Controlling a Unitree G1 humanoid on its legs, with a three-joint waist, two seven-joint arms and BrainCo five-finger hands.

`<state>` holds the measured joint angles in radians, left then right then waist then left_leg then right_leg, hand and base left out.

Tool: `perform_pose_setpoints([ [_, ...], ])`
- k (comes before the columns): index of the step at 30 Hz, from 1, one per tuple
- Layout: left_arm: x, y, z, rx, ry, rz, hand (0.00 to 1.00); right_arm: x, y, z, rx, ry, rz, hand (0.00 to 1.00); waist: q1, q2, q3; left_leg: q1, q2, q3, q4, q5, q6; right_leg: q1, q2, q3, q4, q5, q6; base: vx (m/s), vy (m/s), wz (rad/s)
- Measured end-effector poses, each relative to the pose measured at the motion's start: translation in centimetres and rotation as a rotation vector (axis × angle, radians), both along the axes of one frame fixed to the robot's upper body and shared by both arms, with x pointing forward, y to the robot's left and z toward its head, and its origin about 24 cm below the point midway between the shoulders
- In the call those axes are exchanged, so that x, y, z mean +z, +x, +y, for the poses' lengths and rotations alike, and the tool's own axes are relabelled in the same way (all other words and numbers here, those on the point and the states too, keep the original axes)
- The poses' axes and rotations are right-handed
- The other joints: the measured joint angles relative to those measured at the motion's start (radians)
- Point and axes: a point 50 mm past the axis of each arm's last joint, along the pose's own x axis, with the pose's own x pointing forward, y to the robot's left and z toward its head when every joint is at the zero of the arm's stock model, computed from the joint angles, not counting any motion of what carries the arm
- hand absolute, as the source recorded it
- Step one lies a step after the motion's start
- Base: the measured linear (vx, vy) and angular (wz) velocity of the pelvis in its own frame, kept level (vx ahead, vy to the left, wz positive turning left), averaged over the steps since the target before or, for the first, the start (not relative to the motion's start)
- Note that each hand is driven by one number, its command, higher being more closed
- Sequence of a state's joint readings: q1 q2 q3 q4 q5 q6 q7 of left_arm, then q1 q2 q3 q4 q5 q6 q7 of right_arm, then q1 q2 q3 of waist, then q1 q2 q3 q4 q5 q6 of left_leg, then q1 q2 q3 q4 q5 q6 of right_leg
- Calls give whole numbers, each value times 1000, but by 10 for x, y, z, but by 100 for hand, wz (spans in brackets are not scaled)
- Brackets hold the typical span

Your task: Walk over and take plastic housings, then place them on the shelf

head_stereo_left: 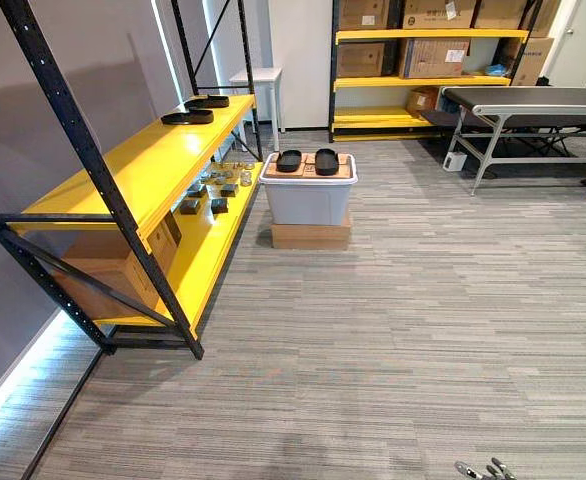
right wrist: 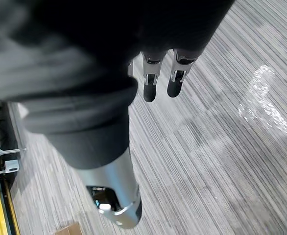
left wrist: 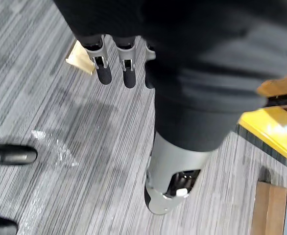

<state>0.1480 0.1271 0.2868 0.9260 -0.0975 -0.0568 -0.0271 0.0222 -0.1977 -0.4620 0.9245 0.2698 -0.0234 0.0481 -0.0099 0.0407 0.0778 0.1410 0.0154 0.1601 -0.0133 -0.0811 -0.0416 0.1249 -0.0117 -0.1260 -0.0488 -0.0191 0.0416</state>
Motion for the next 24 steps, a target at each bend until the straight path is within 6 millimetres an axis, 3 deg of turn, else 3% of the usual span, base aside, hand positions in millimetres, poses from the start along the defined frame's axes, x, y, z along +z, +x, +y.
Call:
perform_pose_setpoints([
  [16, 1, 6, -1, -30, 28, -7, 0, -8, -7, 9, 16, 16, 51, 0, 0, -1, 0, -2, 1, -26, -20, 18, 5, -5, 2, -27, 6, -3, 4, -22, -21, 4],
  [19, 2, 6, 2, -29, 39, -7, 0, -7, 3, 15, 62, 14, 49, 0, 1, -14, 9, -38, 2, -19, 8, 10, -1, -41, 2, -14, 8, 3, -5, -42, -18, -9],
  [20, 4, 13, 3, -33, 44, -22, 0, -6, 11, 18, 86, 12, 37, 0, 5, -19, 19, -89, 2, -27, 83, -18, 2, -61, -1, -7, 16, 6, -10, -24, -8, -13],
  [24, 12, 32, 3, -52, 61, -83, 0, 3, 33, 15, 167, -42, 18, 0, 27, -7, 61, -155, 4, -55, 218, -93, 43, -102, -4, 8, 94, -18, 5, -59, 51, -12],
])
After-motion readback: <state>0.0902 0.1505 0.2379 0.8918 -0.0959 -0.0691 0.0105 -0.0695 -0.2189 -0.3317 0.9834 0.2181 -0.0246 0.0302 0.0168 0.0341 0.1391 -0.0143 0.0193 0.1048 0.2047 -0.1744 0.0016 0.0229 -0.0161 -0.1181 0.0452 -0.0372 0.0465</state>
